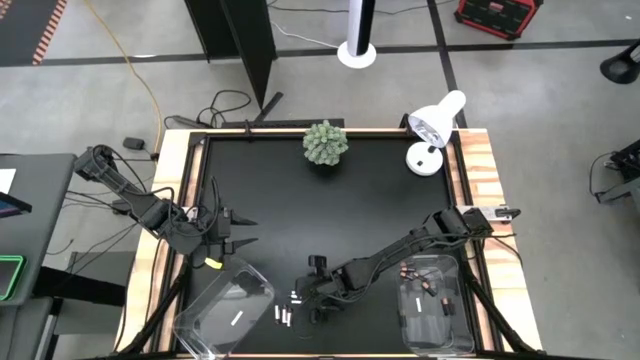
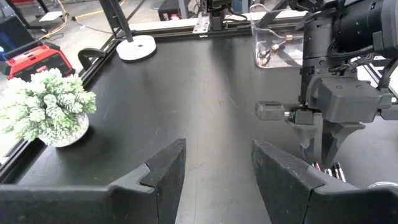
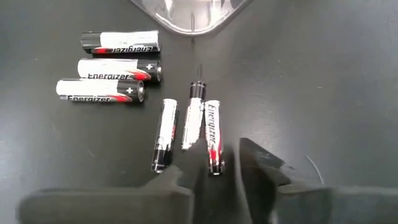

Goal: Sort batteries
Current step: Put the silver battery into the left transparent bin

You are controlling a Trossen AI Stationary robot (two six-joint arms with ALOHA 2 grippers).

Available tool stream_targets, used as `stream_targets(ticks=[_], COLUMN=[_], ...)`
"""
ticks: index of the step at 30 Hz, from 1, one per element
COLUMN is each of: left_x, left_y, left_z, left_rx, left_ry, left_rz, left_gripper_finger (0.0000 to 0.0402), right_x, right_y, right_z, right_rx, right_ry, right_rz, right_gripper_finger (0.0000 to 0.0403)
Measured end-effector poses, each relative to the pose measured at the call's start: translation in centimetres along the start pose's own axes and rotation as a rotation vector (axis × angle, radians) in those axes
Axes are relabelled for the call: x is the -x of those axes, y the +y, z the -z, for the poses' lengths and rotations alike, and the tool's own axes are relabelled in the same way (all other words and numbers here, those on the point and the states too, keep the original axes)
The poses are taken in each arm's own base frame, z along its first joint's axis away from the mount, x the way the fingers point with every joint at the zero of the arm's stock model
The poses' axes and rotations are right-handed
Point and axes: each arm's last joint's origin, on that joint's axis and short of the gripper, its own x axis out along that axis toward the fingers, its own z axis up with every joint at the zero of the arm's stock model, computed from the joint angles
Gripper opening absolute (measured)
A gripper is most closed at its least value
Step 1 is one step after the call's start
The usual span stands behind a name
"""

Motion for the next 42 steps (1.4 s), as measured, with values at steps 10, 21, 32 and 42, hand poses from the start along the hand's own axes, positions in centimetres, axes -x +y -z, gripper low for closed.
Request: stream_targets(ticks=[10,21,32,42], left_x=[0.0,0.0,0.0,0.0], left_y=[0.0,0.0,0.0,0.0], left_z=[0.0,0.0,0.0,0.0], left_rx=[0.0,0.0,0.0,0.0], left_ry=[0.0,0.0,0.0,0.0], left_rz=[0.0,0.0,-0.001,-0.001], left_gripper_finger=[0.0177,0.0177,0.0177,0.0177], right_x=[-0.22,-0.4,-0.43,-0.48], right_y=[0.1,-0.34,-0.21,-0.19], right_z=[0.59,0.79,0.64,0.62], right_rx=[0.001,-0.025,-0.023,-0.024], right_ry=[0.054,0.069,0.057,0.053], right_rz=[-0.029,-0.018,-0.047,-0.05], right_gripper_finger=[0.0175,0.0117,0.0139,0.017])
